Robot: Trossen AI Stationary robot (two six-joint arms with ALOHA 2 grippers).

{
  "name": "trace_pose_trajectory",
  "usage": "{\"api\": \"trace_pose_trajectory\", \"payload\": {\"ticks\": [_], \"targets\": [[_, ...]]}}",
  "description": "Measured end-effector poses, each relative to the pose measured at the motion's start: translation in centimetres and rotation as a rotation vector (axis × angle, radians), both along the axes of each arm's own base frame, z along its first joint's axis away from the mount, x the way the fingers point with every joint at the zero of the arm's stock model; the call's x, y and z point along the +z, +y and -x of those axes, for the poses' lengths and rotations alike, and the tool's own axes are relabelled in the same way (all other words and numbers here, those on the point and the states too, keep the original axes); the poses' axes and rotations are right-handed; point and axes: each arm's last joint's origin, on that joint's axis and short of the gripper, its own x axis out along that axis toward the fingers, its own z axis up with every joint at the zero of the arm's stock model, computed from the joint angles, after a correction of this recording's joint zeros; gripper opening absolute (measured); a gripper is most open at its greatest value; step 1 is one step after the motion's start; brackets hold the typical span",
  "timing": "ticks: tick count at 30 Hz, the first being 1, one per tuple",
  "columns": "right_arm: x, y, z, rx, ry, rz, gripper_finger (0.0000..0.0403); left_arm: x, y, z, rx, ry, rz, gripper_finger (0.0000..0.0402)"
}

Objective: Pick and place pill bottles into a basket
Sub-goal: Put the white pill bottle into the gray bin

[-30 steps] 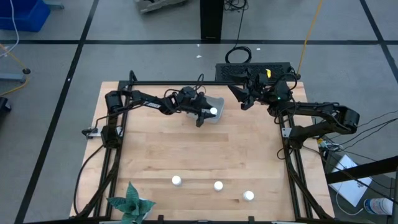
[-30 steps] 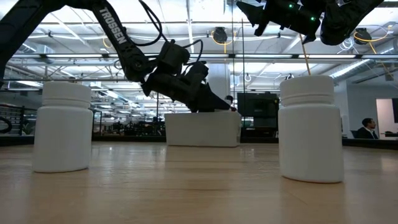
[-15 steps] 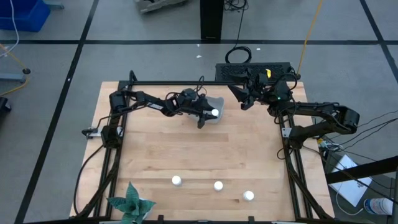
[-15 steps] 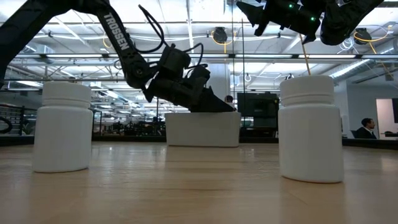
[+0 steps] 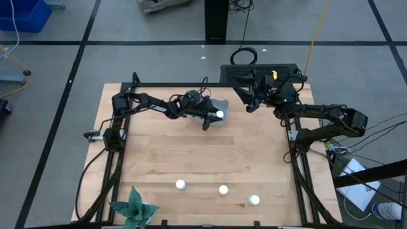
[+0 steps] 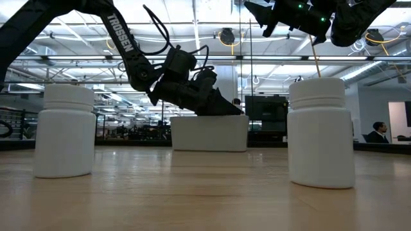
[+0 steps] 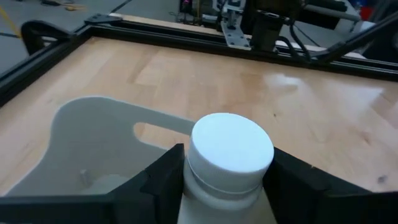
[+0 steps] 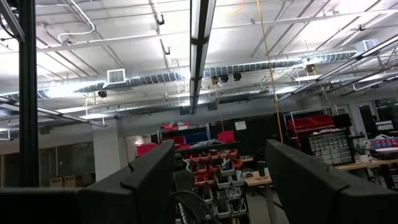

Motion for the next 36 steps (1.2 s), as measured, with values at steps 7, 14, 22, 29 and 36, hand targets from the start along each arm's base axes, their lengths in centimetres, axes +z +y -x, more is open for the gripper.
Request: {"api": "trace_pose_trajectory", "payload": {"ticks": [7, 14, 22, 29, 36], "targets": [[0.0, 0.0, 0.0, -0.002, 0.0, 0.003, 0.0242, 0.2, -0.6, -0.3, 0.005, -0.015, -0.018, 0.0252], [0.0, 0.0, 0.0, -0.002, 0.0, 0.003, 0.0242, 0.5, -0.8, -0.4, -0.025, -0.054, -0.017, 0.0202], [0.0, 0.0, 0.0, -0.002, 0.001, 0.003, 0.0242, 1.7, -1.0, -0.4, -0.064, -0.108, -0.024, 0.0184], [-0.1, -0.1, 0.0, -0.008, 0.016, 0.001, 0.0242, 3.8, -1.3, -0.2, -0.072, -0.145, -0.041, 0.0184], [-1.2, -0.4, -0.5, -0.014, 0.128, -0.039, 0.0242, 8.3, -2.0, 1.2, -0.129, -0.177, -0.083, 0.0184]]}}
